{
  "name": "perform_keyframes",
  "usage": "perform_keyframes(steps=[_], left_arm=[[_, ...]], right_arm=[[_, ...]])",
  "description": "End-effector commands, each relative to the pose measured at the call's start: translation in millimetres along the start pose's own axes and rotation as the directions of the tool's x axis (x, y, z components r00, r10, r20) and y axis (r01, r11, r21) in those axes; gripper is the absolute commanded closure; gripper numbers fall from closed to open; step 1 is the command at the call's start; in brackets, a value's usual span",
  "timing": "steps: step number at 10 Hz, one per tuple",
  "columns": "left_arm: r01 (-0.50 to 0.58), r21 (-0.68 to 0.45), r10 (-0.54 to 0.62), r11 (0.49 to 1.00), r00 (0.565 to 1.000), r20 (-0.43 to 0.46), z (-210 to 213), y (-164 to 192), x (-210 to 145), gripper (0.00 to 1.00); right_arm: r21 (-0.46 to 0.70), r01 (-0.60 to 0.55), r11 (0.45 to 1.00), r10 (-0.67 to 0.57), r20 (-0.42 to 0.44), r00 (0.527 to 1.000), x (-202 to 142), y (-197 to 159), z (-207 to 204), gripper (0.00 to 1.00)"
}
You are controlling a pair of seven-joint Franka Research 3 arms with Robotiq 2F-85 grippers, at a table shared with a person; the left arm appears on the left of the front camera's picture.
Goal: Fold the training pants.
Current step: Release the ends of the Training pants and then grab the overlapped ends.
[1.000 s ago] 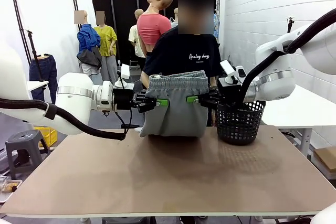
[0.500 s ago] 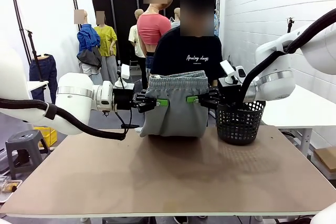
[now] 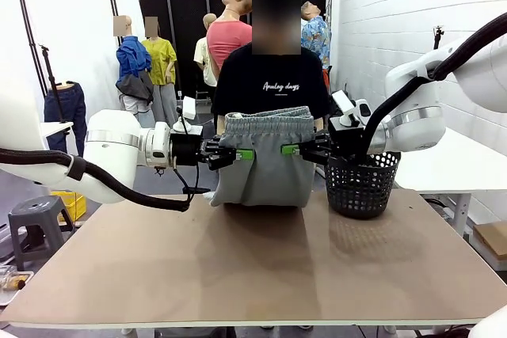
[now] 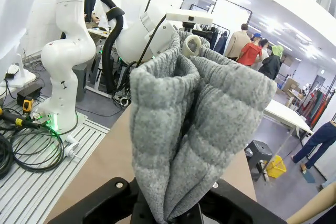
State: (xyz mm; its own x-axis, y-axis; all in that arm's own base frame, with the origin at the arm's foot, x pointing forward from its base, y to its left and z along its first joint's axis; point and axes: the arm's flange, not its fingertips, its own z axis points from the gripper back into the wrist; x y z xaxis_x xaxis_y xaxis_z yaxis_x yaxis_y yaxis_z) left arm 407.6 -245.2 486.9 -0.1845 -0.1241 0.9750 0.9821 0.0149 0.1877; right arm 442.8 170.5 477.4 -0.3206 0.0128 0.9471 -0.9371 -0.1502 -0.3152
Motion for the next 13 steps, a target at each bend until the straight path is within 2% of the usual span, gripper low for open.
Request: perform_keyframes(steps=[1,13], left_arm=[[0.010,0.005,-0.010,1.000,1.000,0.003,-1.2,-1.2,3.7,1.00],[0.010,0.005,-0.010,1.000,1.000,0.003,-1.2,-1.2,3.7,1.00]], right_arm=[[0.008,-0.010,1.000,0.010,0.014,1.000,-0.5,2.8,0.3,1.00],[0.008,-0.010,1.000,0.010,0.014,1.000,-0.5,2.8,0.3,1.00]])
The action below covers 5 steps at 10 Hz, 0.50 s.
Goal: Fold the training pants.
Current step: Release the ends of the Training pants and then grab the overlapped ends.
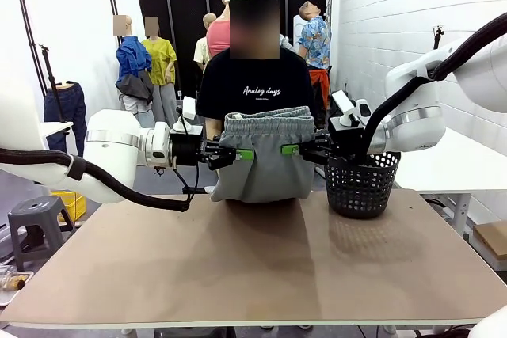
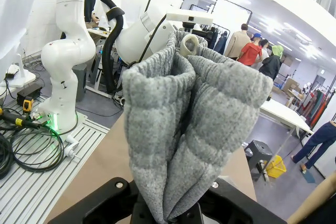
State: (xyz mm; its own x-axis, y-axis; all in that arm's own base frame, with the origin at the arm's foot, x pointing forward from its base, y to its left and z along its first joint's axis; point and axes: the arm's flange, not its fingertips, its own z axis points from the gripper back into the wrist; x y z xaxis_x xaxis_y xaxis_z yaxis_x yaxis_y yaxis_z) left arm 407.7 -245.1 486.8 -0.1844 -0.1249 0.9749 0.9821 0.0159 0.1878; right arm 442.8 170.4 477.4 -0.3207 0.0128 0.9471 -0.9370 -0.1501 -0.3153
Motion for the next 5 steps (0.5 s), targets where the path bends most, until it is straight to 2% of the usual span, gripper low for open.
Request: perform_keyframes(steps=[1,5], left_arm=[[0.010,0.004,-0.010,1.000,1.000,0.004,-1.3,-1.3,3.8,1.00],[0.010,0.004,-0.010,1.000,1.000,0.004,-1.3,-1.3,3.8,1.00]], right_arm=[[0.008,-0.010,1.000,0.009,0.014,1.000,-0.4,2.8,0.3,1.00],[0.008,-0.010,1.000,0.009,0.014,1.000,-0.4,2.8,0.3,1.00]])
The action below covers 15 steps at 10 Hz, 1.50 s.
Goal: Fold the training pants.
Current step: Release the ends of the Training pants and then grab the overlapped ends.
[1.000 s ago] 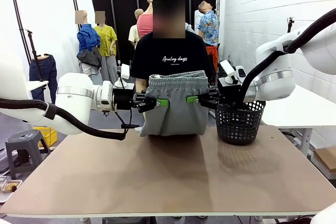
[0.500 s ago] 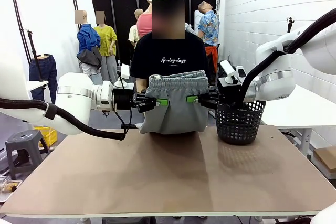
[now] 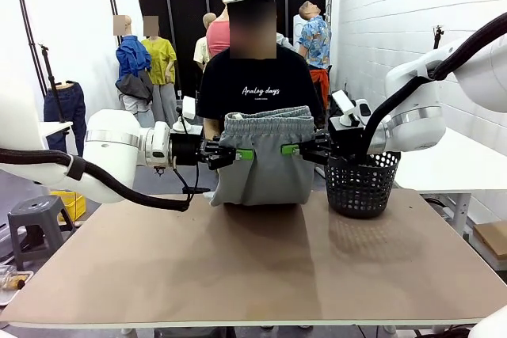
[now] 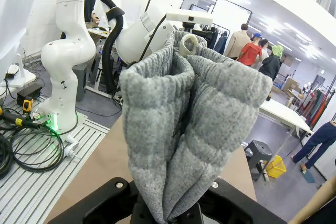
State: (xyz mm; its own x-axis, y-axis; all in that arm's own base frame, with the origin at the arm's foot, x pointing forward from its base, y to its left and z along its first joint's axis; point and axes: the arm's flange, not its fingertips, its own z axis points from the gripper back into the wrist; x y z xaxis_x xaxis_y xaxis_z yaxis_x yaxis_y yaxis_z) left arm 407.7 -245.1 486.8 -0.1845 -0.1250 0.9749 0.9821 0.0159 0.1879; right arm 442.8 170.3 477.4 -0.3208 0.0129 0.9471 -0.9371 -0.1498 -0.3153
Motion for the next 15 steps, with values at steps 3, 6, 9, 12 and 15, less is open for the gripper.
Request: perform_keyframes(steps=[3,6,9,12,15], left_arm=[[0.010,0.004,-0.010,1.000,1.000,0.004,-1.3,-1.3,3.8,1.00],[0.010,0.004,-0.010,1.000,1.000,0.004,-1.3,-1.3,3.8,1.00],[0.010,0.004,-0.010,1.000,1.000,0.004,-1.3,-1.3,3.8,1.00],[0.010,0.004,-0.010,1.000,1.000,0.004,-1.3,-1.3,3.8,1.00],[0.010,0.004,-0.010,1.000,1.000,0.004,-1.3,-1.3,3.8,1.00]], right_arm=[[0.008,-0.010,1.000,0.009,0.014,1.000,-0.4,2.9,0.1,1.00],[0.008,-0.010,1.000,0.009,0.014,1.000,-0.4,2.9,0.1,1.00],[0.008,-0.010,1.000,0.009,0.014,1.000,-0.4,2.9,0.1,1.00],[0.008,-0.010,1.000,0.009,0.014,1.000,-0.4,2.9,0.1,1.00],[0.008,-0.010,1.000,0.009,0.014,1.000,-0.4,2.9,0.1,1.00]])
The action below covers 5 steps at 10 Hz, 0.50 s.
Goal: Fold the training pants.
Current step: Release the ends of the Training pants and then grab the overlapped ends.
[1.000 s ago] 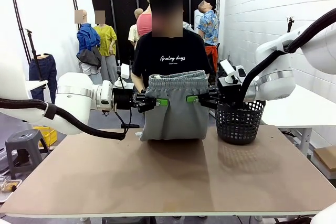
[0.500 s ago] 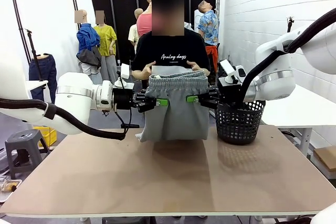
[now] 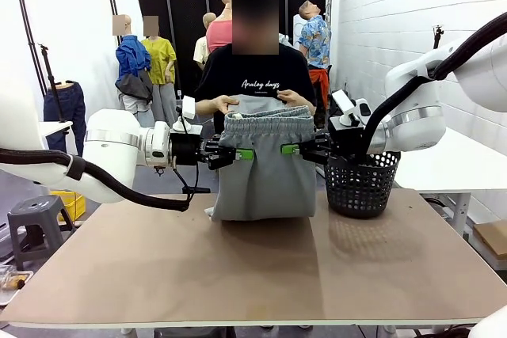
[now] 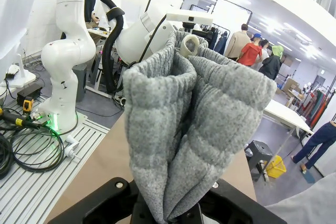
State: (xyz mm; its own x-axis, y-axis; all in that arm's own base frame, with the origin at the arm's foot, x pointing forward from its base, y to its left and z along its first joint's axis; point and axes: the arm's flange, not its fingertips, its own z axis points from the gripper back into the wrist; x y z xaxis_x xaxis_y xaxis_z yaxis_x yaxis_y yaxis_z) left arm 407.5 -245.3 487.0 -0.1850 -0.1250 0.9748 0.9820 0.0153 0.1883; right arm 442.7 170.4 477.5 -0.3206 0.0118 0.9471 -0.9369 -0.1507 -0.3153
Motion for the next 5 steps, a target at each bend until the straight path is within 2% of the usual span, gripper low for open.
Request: perform_keyframes(steps=[1,5], left_arm=[[0.010,0.004,-0.010,1.000,1.000,0.004,-1.1,-1.1,3.6,1.00],[0.010,0.004,-0.010,1.000,1.000,0.004,-1.1,-1.1,3.6,1.00]], right_arm=[[0.007,-0.010,1.000,0.009,0.013,1.000,-0.5,2.8,0.2,1.00],[0.007,-0.010,1.000,0.009,0.013,1.000,-0.5,2.8,0.2,1.00]])
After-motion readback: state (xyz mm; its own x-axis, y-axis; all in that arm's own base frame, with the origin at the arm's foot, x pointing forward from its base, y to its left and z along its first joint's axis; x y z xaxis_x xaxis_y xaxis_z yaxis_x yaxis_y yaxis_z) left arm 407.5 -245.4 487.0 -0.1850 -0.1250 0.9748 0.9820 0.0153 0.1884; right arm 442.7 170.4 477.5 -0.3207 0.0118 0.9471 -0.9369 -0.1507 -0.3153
